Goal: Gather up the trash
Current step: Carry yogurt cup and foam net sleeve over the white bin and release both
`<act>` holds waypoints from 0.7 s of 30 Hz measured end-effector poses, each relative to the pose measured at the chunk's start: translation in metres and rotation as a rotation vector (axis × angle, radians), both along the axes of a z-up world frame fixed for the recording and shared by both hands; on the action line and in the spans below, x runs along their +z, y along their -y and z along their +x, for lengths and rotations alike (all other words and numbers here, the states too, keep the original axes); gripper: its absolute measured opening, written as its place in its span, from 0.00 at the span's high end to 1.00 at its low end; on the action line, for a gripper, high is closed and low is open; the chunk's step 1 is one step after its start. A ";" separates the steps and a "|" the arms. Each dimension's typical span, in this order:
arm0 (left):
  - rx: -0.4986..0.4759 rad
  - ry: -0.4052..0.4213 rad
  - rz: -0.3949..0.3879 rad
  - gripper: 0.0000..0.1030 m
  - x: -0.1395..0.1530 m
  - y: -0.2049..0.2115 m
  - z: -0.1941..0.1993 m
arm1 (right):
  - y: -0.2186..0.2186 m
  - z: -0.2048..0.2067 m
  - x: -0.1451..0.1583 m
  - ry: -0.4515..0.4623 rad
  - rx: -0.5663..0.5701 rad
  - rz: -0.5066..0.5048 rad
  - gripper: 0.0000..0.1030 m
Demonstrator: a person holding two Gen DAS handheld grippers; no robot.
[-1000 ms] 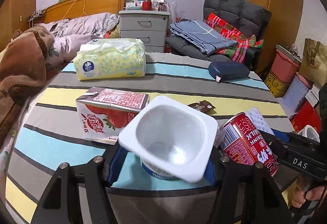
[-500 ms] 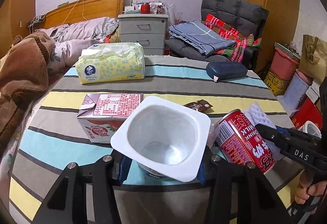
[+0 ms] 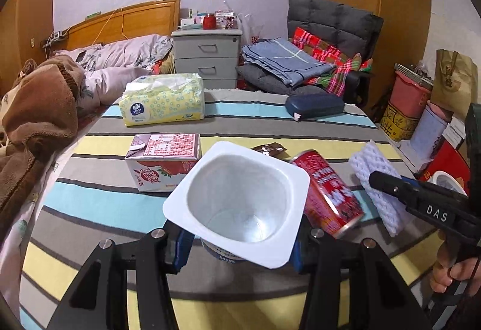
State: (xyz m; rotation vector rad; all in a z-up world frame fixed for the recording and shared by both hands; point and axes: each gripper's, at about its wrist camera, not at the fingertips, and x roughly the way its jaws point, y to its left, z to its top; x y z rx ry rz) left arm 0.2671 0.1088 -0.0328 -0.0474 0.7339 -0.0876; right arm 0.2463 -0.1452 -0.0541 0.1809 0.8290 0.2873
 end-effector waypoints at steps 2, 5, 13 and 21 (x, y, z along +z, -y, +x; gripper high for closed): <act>-0.005 0.011 -0.004 0.51 0.006 0.004 -0.009 | 0.004 -0.005 0.004 0.009 -0.009 0.006 0.76; -0.017 0.026 -0.006 0.51 0.015 0.012 -0.023 | 0.011 -0.015 0.010 0.025 -0.023 0.015 0.76; -0.063 0.063 -0.001 0.51 0.041 0.042 -0.055 | 0.030 -0.041 0.029 0.080 -0.056 0.014 0.75; -0.132 0.096 -0.001 0.51 0.058 0.079 -0.079 | 0.057 -0.066 0.043 0.131 -0.112 0.005 0.75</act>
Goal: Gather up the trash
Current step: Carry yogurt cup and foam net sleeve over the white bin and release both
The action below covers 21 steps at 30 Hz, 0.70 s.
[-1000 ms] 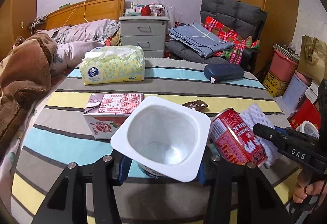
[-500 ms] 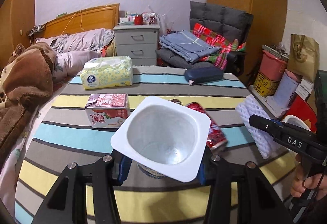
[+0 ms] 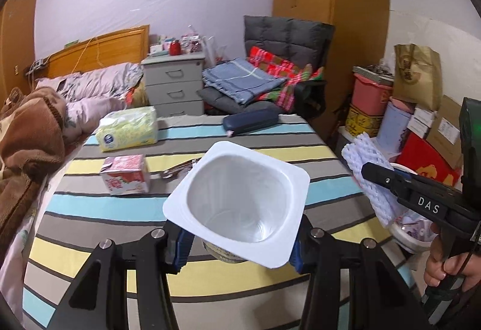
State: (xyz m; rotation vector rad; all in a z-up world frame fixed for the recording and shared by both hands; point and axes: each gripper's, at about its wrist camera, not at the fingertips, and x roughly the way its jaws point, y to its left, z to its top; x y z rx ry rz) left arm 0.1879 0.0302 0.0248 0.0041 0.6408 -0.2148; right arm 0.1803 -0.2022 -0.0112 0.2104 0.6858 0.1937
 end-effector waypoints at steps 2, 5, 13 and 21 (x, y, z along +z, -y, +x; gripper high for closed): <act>-0.024 0.007 0.000 0.51 0.004 0.012 -0.007 | 0.009 -0.005 0.001 0.008 -0.020 0.005 0.75; -0.063 0.020 0.000 0.51 0.009 0.032 -0.014 | 0.022 -0.012 0.003 0.014 -0.048 0.005 0.75; -0.161 0.034 -0.002 0.51 0.020 0.086 -0.027 | 0.060 -0.041 0.008 0.036 -0.132 -0.015 0.75; -0.268 0.026 0.005 0.51 0.019 0.144 -0.035 | 0.099 -0.061 0.008 0.034 -0.212 -0.024 0.75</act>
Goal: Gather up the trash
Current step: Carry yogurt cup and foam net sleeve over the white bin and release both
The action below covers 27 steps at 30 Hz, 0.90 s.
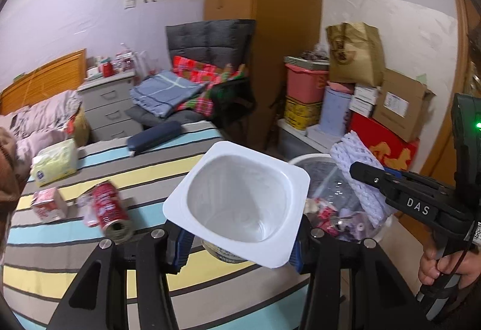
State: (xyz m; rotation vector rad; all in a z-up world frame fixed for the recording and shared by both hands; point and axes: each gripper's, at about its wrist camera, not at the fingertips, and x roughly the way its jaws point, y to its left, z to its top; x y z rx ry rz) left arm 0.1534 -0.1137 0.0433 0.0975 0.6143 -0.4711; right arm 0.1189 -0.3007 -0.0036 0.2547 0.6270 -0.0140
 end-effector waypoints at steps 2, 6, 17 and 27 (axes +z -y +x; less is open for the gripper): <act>-0.023 0.002 0.003 0.51 0.000 0.013 -0.001 | 0.010 -0.005 -0.001 0.000 -0.020 0.001 0.75; -0.070 -0.014 0.004 0.51 -0.005 0.039 0.000 | 0.030 -0.012 -0.003 -0.004 -0.065 0.003 0.75; -0.167 -0.066 0.012 0.50 -0.024 0.098 0.010 | 0.065 -0.018 -0.020 -0.063 -0.143 -0.013 0.75; -0.199 -0.118 0.029 0.50 -0.047 0.130 0.030 | 0.088 -0.006 -0.044 -0.149 -0.171 -0.042 0.74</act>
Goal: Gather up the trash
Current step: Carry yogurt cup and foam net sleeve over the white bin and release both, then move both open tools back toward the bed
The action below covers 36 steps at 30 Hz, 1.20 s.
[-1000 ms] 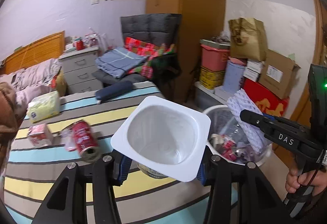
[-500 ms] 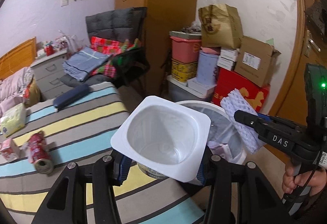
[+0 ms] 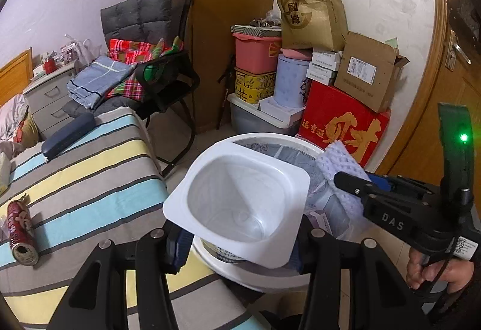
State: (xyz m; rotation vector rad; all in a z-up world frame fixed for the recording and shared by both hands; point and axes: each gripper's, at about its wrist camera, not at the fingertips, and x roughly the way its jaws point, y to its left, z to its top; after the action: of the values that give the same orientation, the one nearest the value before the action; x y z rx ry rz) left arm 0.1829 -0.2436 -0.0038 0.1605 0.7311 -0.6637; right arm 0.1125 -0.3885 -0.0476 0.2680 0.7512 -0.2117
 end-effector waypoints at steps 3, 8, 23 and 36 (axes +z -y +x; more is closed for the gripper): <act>0.004 -0.011 0.004 0.50 -0.005 0.004 0.006 | 0.004 0.005 -0.004 -0.019 -0.002 0.003 0.74; -0.007 -0.019 0.011 0.50 -0.008 0.008 0.009 | 0.008 0.008 -0.007 -0.030 -0.006 -0.006 0.74; 0.034 -0.018 -0.008 0.35 -0.004 -0.010 0.010 | 0.008 0.005 -0.004 -0.018 -0.033 0.001 0.43; 0.077 0.017 -0.030 0.35 0.016 -0.035 -0.004 | -0.011 -0.001 0.010 0.030 -0.024 -0.007 0.43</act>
State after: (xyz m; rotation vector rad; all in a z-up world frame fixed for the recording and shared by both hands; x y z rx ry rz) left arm 0.1787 -0.2082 0.0120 0.1096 0.7076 -0.5991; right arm 0.1114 -0.3776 -0.0377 0.2729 0.7176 -0.2326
